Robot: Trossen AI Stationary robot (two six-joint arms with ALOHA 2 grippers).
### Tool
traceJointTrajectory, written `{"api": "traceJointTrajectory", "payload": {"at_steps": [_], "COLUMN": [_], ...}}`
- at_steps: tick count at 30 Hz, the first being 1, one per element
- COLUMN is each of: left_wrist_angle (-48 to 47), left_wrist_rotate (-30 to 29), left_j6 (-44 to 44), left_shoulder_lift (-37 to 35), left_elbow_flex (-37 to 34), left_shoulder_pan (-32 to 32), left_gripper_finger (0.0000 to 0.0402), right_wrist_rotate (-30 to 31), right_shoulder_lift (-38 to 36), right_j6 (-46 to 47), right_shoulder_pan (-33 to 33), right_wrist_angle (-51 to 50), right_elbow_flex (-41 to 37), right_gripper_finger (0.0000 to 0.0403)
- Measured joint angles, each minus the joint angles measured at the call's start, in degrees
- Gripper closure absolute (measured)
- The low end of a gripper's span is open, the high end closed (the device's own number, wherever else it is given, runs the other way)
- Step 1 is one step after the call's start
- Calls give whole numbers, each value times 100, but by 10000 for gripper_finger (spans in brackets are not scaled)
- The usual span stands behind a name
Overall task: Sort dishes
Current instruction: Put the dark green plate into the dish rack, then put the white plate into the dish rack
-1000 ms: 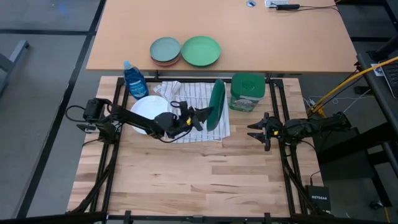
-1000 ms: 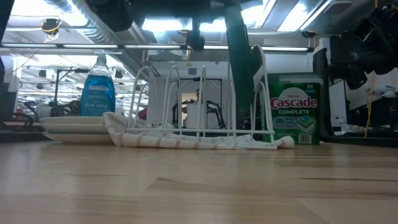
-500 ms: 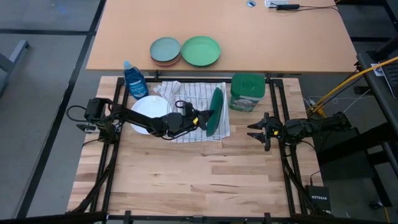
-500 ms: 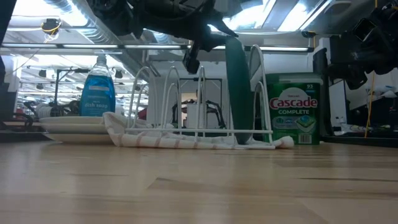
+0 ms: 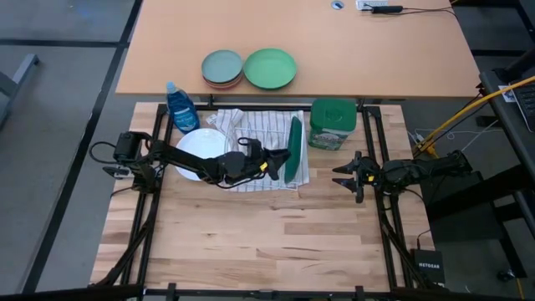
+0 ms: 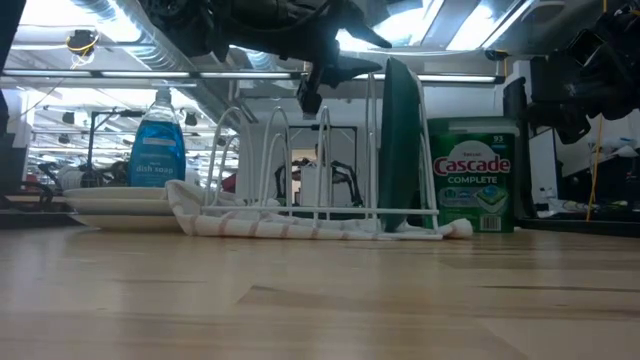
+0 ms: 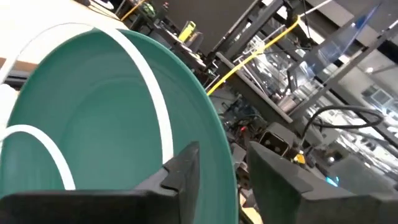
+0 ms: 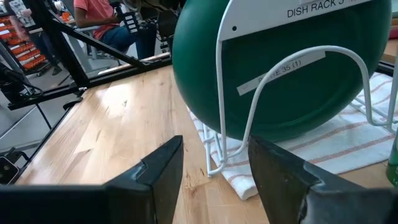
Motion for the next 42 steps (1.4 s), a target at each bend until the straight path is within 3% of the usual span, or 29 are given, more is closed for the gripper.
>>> {"api": "traceJointTrajectory", "payload": {"at_steps": [10, 19, 24, 29, 35, 42], "left_wrist_angle": [-10, -127, -837, -2098, -4888, -7949], "left_wrist_rotate": [992, 1015, 1015, 1014, 1013, 1015], "left_j6": [952, 999, 1348, 1948, 2402, 816], "left_shoulder_lift": [-2, -301, -810, -1557, -2656, -3106], "left_elbow_flex": [0, 0, 0, 0, 0, 0], "left_shoulder_pan": [0, 0, -23, -213, -665, -1382], "left_gripper_finger": [259, 260, 260, 260, 260, 260], "right_wrist_rotate": [0, -61, -63, -66, -67, -68], "right_shoulder_lift": [-1, 0, 0, -2, 0, -2], "right_j6": [0, 2, 4, 4, 4, 5], "right_shoulder_pan": [-2, -1, 0, 0, -1, 0], "right_wrist_angle": [0, -4, -7, -14, -26, -31], "right_elbow_flex": [0, 0, 0, 0, 0, 0], "right_gripper_finger": [217, 217, 217, 217, 217, 217]}}
